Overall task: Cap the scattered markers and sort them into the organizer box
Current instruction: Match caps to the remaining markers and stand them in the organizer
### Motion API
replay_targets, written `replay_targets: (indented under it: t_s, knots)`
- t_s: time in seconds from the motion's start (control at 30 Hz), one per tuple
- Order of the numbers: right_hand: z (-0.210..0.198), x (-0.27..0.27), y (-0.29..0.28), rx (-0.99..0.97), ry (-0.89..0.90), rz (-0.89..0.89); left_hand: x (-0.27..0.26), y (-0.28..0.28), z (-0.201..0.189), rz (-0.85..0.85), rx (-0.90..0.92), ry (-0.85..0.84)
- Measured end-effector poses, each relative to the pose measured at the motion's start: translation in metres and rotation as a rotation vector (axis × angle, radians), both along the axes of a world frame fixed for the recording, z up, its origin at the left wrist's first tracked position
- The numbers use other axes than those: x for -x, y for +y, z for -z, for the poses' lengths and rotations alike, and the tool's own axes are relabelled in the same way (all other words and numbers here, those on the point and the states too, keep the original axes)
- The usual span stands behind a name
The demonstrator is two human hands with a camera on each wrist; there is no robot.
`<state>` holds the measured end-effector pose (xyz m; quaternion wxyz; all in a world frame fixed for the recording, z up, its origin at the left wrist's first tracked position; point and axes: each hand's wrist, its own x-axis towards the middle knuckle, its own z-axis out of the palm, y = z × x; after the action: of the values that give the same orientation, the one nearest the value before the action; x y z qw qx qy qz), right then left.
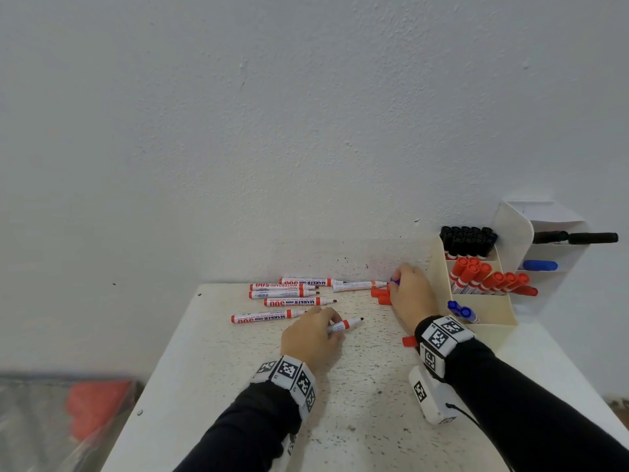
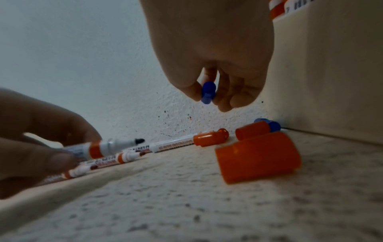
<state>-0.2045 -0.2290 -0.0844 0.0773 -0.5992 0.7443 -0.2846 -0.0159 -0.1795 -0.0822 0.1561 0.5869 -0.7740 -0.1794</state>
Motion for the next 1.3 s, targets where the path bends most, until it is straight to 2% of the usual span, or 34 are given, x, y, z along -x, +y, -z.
replay_targets:
  t_s: [0.1,0.17,0.3,0.37,0.47,0.57,0.77,0.97,1.13,1.2,1.3]
  knots:
    - [-0.010,-0.003,0.011,-0.005,-0.134,-0.051,0.002,0.002,0.000,-0.007,0.012,0.007]
    - [-0.013,-0.001,0.017,-0.105,-0.103,-0.121,0.003,0.002,0.000,-0.013,0.016,0.007]
    - [-0.026,-0.007,0.032,-0.575,0.107,-0.131,0.002,0.001,0.001,-0.016,0.009,0.006]
    - [-0.030,-0.005,0.041,-0.764,0.244,-0.192,0.002,0.001,0.002,-0.019,0.010,0.005]
    - [-0.031,0.001,0.052,-0.907,0.459,-0.287,0.002,0.001,0.003,-0.026,0.011,0.003]
    - [-0.024,0.003,0.052,-0.853,0.461,-0.326,0.004,0.002,0.003,-0.022,0.010,-0.002]
    - [-0.004,0.003,0.029,-0.414,0.130,-0.190,0.006,0.003,0.002,-0.021,0.020,-0.005]
    - [0.004,0.003,0.022,-0.466,0.150,-0.269,0.005,0.002,0.002,-0.018,0.020,-0.001]
    - [0.003,0.007,0.025,-0.191,-0.176,-0.255,0.006,0.002,0.002,-0.032,0.033,0.010]
    - [-0.003,0.006,0.028,-0.166,-0.321,-0.253,0.006,0.001,0.003,-0.039,0.031,0.021]
    - [-0.008,0.004,0.032,-0.206,-0.288,-0.345,0.005,-0.001,0.005,-0.039,0.028,0.023]
